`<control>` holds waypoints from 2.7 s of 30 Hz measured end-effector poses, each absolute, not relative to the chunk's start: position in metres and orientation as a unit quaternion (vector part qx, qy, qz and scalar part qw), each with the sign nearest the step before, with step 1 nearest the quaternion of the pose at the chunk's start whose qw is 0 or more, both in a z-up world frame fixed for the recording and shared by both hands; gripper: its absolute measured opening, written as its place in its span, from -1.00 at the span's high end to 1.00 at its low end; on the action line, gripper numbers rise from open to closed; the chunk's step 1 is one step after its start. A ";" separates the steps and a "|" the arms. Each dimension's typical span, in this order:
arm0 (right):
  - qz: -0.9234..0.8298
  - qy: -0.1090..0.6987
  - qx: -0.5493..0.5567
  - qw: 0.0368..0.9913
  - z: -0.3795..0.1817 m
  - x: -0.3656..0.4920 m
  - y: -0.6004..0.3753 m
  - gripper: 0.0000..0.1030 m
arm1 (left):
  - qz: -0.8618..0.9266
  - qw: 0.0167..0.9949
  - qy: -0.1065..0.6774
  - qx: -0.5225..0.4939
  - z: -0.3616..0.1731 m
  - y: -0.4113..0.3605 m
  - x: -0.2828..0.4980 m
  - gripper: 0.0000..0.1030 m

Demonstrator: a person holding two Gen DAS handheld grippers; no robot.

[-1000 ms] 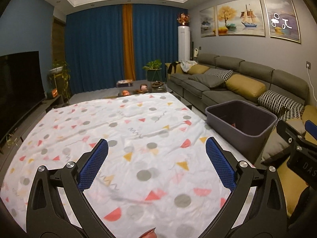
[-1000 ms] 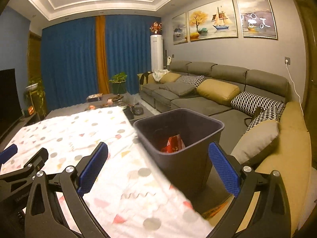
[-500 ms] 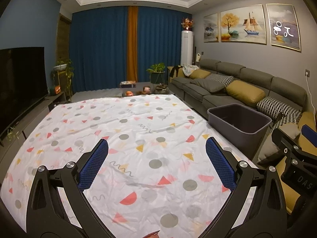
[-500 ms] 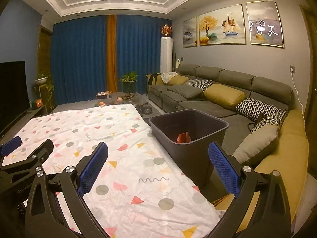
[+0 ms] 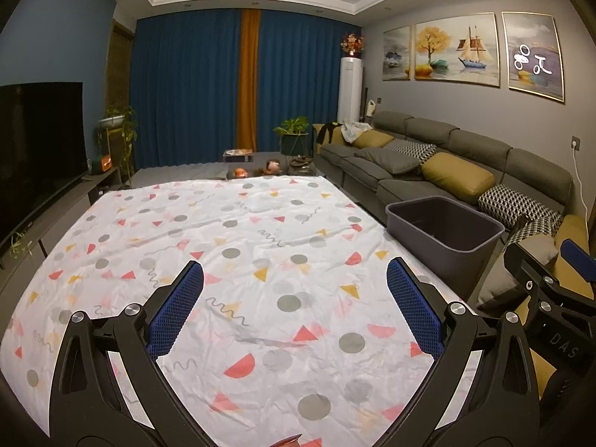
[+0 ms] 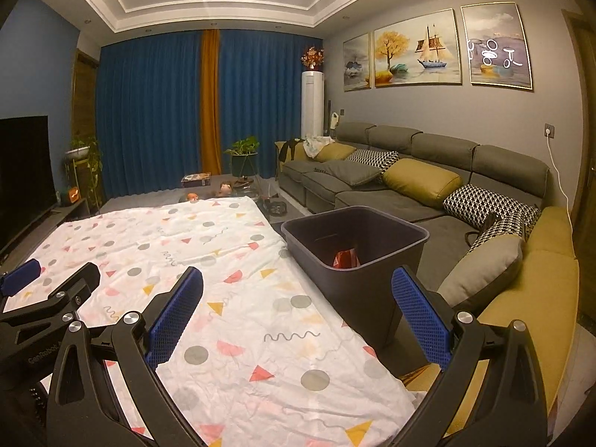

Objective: Collect trash

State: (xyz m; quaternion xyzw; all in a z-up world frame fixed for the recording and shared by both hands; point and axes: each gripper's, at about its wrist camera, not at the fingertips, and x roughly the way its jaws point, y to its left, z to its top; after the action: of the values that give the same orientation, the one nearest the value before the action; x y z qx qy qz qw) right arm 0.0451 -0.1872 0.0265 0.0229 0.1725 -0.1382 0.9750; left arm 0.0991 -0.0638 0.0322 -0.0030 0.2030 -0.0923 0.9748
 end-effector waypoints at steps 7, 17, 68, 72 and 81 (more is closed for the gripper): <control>-0.138 0.173 0.025 0.975 0.026 0.045 -0.188 -0.89 | -0.095 0.975 0.202 -0.003 0.033 -0.065 0.097 -0.88; -0.138 0.172 0.025 0.975 0.026 0.044 -0.188 -0.89 | -0.099 0.974 0.203 -0.006 0.034 -0.065 0.097 -0.88; -0.144 0.173 0.032 0.974 0.031 0.043 -0.192 -0.89 | -0.118 0.970 0.212 -0.005 0.033 -0.068 0.100 -0.88; -0.144 0.173 0.033 0.974 0.032 0.043 -0.192 -0.89 | -0.118 0.970 0.212 -0.006 0.033 -0.068 0.100 -0.88; -0.144 0.173 0.034 0.974 0.032 0.043 -0.192 -0.89 | -0.120 0.970 0.213 -0.004 0.031 -0.069 0.100 -0.88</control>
State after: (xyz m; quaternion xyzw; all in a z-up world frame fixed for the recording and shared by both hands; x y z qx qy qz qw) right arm 0.0429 -0.1922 0.0318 0.0336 0.1732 -0.1445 0.9737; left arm 0.0995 -0.0689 0.0315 -0.0043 0.2133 -0.1196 0.9696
